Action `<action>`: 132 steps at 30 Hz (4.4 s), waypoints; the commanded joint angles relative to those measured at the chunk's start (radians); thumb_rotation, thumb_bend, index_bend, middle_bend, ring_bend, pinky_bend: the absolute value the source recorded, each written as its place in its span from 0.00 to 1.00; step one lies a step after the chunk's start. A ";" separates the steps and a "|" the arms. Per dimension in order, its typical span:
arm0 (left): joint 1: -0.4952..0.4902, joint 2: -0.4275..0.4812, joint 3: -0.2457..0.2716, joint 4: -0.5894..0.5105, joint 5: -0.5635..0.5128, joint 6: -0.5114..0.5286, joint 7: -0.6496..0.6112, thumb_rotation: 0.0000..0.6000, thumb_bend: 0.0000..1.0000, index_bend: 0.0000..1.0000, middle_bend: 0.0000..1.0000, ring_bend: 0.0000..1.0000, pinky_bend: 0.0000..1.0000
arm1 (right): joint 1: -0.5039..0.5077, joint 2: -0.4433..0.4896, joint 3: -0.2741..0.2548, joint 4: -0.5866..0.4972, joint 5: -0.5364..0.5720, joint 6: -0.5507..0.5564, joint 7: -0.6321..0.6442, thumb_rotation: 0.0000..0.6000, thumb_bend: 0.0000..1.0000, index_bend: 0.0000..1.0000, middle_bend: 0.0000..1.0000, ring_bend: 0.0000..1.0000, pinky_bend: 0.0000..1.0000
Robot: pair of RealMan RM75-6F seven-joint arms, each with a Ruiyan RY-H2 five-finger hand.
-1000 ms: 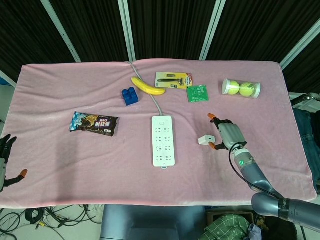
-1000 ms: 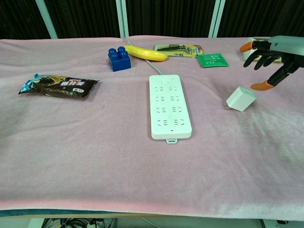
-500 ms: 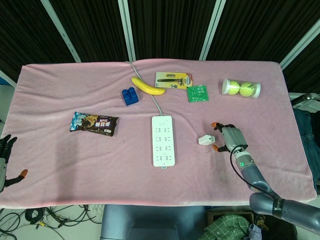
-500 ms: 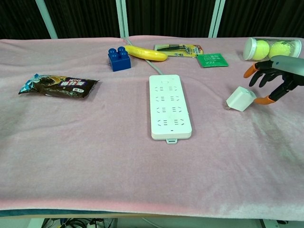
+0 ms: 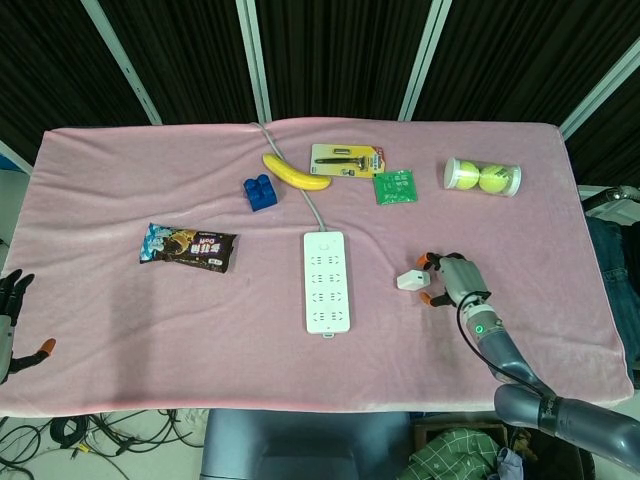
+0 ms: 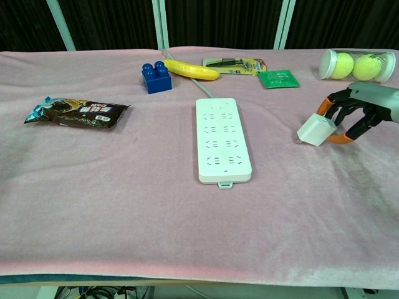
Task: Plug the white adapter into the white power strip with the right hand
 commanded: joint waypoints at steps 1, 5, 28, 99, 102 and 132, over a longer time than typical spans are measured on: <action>0.000 0.000 0.000 0.000 -0.001 -0.001 0.001 1.00 0.23 0.01 0.00 0.00 0.00 | 0.001 -0.008 0.007 0.009 -0.006 -0.008 0.009 1.00 0.21 0.36 0.36 0.34 0.16; 0.000 0.000 -0.001 -0.001 -0.003 -0.001 0.001 1.00 0.23 0.01 0.00 0.00 0.00 | 0.004 -0.016 0.010 0.017 -0.015 -0.016 0.012 1.00 0.23 0.38 0.38 0.35 0.16; -0.001 -0.003 -0.003 0.003 -0.003 0.003 0.008 1.00 0.23 0.01 0.00 0.00 0.00 | 0.002 -0.035 0.028 0.029 -0.032 -0.037 0.027 1.00 0.27 0.50 0.46 0.42 0.17; -0.006 0.010 -0.003 0.002 -0.010 -0.014 -0.011 1.00 0.23 0.01 0.00 0.00 0.00 | 0.641 0.048 -0.045 -0.347 0.899 0.097 -0.694 1.00 0.35 0.69 0.59 0.55 0.32; -0.006 0.010 -0.003 0.001 -0.010 -0.014 -0.011 1.00 0.23 0.01 0.00 0.00 0.00 | 0.653 0.042 -0.040 -0.350 0.939 0.097 -0.702 1.00 0.35 0.69 0.59 0.55 0.32; -0.006 0.013 -0.003 -0.002 -0.016 -0.017 -0.012 1.00 0.23 0.01 0.00 0.00 0.00 | 0.703 -0.006 -0.007 -0.344 1.053 0.158 -0.784 1.00 0.35 0.71 0.61 0.57 0.34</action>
